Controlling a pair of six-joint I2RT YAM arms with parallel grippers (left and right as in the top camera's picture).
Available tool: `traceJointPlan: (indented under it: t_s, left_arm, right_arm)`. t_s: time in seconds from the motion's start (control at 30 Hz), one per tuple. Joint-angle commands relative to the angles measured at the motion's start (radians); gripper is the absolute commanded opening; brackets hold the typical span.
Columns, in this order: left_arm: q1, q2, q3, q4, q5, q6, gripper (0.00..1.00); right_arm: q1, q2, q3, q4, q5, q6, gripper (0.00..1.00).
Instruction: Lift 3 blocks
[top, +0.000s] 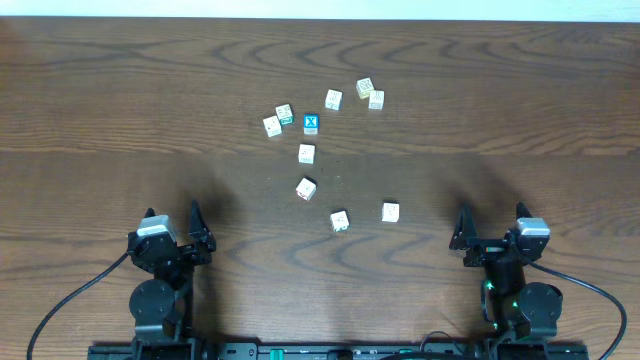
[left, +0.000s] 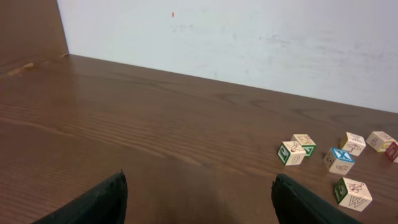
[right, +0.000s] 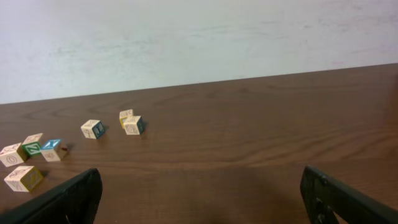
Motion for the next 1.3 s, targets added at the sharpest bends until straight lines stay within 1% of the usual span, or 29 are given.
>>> traceJointPlan:
  t_s: [0.0,0.9,1.07,1.27]
  left_arm:
    - [0.004,-0.006,-0.035,-0.014,0.006,0.006,0.75]
    - [0.004,-0.006,-0.035,-0.014,0.006,0.006,0.75]
    - [0.004,-0.006,-0.035,-0.014,0.006,0.006,0.75]
    - [0.004,-0.005,-0.035,-0.014,0.006,0.006,0.75]
  right_arm:
    - [0.018,-0.005,-0.002,-0.005,0.014,-0.014,0.99]
    - [0.017,-0.005,-0.002,-0.005,0.029,-0.016,0.99]
    - [0.017,-0.005,-0.002,0.000,-0.053,-0.104,0.99]
    - [0.017,-0.004,-0.002,0.002,-0.061,-0.123,0.99]
